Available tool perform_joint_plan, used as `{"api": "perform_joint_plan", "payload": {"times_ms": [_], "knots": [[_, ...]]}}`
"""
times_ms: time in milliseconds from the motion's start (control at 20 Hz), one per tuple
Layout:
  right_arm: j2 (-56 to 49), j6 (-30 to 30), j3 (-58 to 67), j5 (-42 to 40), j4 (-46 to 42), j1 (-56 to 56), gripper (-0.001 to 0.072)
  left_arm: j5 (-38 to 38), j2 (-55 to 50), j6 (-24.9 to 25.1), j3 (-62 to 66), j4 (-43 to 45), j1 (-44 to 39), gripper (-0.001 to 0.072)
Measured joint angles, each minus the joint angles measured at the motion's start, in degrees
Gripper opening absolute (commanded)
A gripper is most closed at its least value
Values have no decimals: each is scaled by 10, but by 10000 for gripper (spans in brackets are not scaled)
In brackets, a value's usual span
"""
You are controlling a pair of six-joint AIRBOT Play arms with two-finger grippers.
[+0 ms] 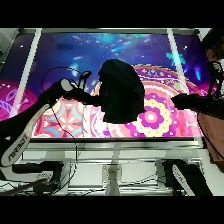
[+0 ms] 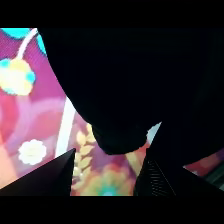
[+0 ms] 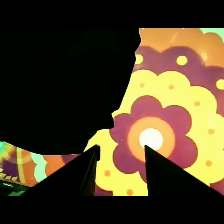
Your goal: Fold the clothes and pants, and hang the long-sleeved shirts on hangers.
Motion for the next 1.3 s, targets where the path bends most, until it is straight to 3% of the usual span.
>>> {"api": "perform_joint_plan", "payload": {"times_ms": [200,250,350,500,900,950,1000,1050,1300], "knots": [[-11,0,-1,-12,5,0,347,33,-36,0,0,-15,-15,480],[-19,-1,-2,-13,9,0,348,41,-43,0,0,-20,-19,446],[-39,-1,-8,-10,26,0,347,59,-53,0,0,-32,-28,229],[-77,-18,-23,-1,68,0,347,92,-61,0,0,-43,-42,77],[-145,-89,-42,17,145,47,357,124,-31,29,2,-49,-41,65],[-151,-95,-42,16,145,65,419,125,-14,39,2,-49,-40,65],[-158,-101,-43,12,150,89,558,126,7,49,2,-48,-40,65],[-166,-104,-43,2,151,112,641,126,31,57,2,-43,-40,65],[-227,-67,-43,-71,155,233,642,127,142,76,2,-3,-39,65]]}}
